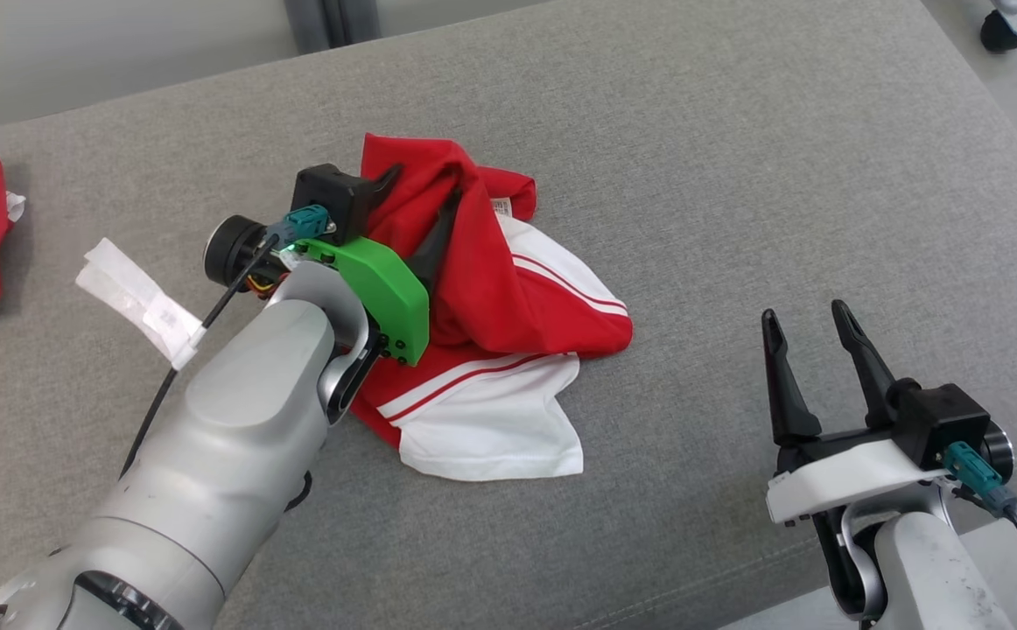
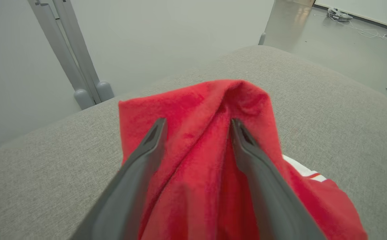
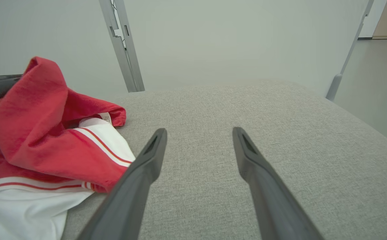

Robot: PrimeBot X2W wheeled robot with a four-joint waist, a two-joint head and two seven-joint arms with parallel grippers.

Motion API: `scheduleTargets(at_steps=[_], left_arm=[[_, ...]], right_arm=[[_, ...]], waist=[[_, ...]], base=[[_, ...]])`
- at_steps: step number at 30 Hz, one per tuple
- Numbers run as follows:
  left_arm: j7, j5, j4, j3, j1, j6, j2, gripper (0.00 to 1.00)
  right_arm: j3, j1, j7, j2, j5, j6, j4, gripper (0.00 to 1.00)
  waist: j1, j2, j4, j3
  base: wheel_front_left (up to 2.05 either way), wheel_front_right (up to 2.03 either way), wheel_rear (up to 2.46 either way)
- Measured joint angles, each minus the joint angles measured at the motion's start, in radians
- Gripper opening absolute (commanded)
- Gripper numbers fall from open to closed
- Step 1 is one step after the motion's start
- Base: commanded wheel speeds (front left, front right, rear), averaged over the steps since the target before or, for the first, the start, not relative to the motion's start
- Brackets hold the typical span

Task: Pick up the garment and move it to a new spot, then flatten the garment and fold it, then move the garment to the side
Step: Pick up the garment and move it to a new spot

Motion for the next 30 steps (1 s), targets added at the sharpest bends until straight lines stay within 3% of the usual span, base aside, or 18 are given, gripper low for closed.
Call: scheduleTargets(at_steps=[8, 14, 21, 26, 30], left_arm=[[-0.031, 0.011, 0.033, 0.023, -0.009, -0.008, -0.016, 1.00], [-0.037, 0.036, -0.051, 0.094, 0.043, 0.002, -0.020, 1.00], [-0.037, 0.086, -0.195, 0.198, 0.242, 0.058, -0.010, 1.00], [-0.038, 0.183, -0.386, 0.322, 0.431, 0.119, -0.002, 1.00], [-0.037, 0.236, -0.461, 0.390, 0.577, 0.144, -0.011, 1.00]], right_arm=[[-0.028, -0.001, 0.000, 0.000, -0.018, 0.000, -0.002, 1.00], [-0.058, 0.020, 0.000, 0.000, -0.043, 0.000, -0.006, 1.00], [-0.075, 0.068, 0.000, 0.000, -0.045, 0.000, -0.004, 1.00], [-0.078, 0.112, 0.000, 0.000, -0.029, 0.000, -0.002, 1.00], [-0.079, 0.141, 0.000, 0.001, -0.016, 0.000, -0.011, 1.00]], waist=[[0.0000, 0.0000, 0.045, -0.016], [0.0000, 0.0000, 0.098, -0.077], [0.0000, 0.0000, 0.169, -0.149], [0.0000, 0.0000, 0.223, -0.195], [0.0000, 0.0000, 0.256, -0.223]], base=[[0.00, 0.00, 0.00], [0.00, 0.00, 0.00], [0.00, 0.00, 0.00], [0.00, 0.00, 0.00], [0.00, 0.00, 0.00]])
